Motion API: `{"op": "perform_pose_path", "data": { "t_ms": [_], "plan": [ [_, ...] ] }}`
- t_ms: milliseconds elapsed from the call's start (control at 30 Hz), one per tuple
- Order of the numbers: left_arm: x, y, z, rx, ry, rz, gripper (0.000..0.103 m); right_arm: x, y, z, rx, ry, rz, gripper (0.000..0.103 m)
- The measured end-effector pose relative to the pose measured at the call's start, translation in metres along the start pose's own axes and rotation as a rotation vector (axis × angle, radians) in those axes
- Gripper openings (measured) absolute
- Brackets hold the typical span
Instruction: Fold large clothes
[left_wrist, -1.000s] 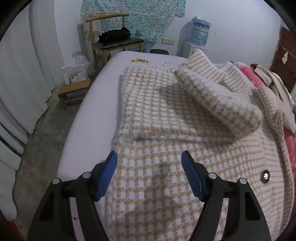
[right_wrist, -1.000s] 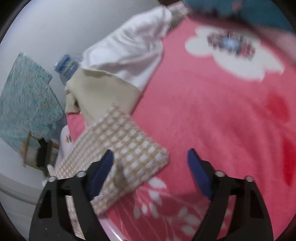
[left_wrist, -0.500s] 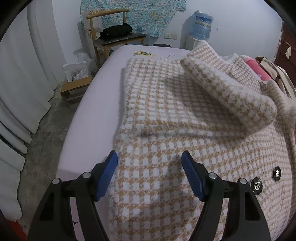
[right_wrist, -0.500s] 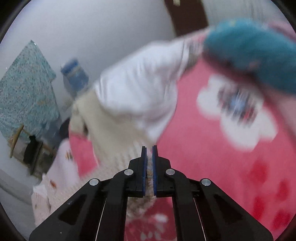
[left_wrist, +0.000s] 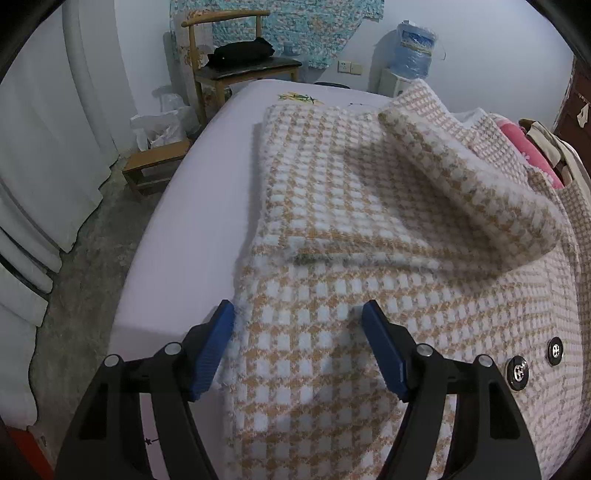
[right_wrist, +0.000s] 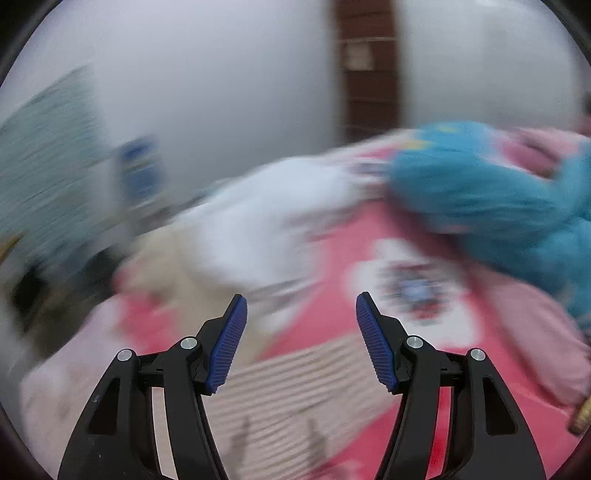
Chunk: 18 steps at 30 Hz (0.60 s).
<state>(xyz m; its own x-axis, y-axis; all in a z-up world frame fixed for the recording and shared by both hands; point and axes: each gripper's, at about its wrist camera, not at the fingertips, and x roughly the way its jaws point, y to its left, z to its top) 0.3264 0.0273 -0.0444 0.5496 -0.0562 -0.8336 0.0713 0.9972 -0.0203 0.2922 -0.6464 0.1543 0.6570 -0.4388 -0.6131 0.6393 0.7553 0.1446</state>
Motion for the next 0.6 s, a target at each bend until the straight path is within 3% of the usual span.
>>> {"op": "perform_pose_path", "data": {
  "t_ms": [67,100,133,233,367,533,600],
  "plan": [
    [0.0,-0.001,-0.001,0.001,-0.002,0.006,0.07,-0.009,0.061,-0.026,-0.085,0.098,0.258,0.062],
    [0.0,-0.001,-0.001,-0.002,-0.003,0.008,0.07,-0.01,0.083,-0.038,-0.113,0.151,0.344,0.062],
    [0.0,-0.001,-0.001,-0.005,-0.003,0.008,0.07,-0.007,0.122,-0.061,-0.163,0.254,0.469,0.062],
    [-0.001,-0.001,-0.002,-0.015,-0.011,0.013,0.071,0.01,0.204,-0.125,-0.269,0.47,0.64,0.062],
    [-0.001,0.002,-0.004,-0.025,-0.028,0.017,0.073,0.043,0.265,-0.184,-0.316,0.628,0.663,0.056],
    [-0.002,0.003,-0.006,-0.02,-0.041,0.02,0.073,0.094,0.279,-0.209,-0.15,0.811,0.658,0.045],
    [-0.002,0.003,-0.005,-0.019,-0.044,0.018,0.074,0.098,0.283,-0.213,-0.139,0.841,0.657,0.032]
  ]
}}
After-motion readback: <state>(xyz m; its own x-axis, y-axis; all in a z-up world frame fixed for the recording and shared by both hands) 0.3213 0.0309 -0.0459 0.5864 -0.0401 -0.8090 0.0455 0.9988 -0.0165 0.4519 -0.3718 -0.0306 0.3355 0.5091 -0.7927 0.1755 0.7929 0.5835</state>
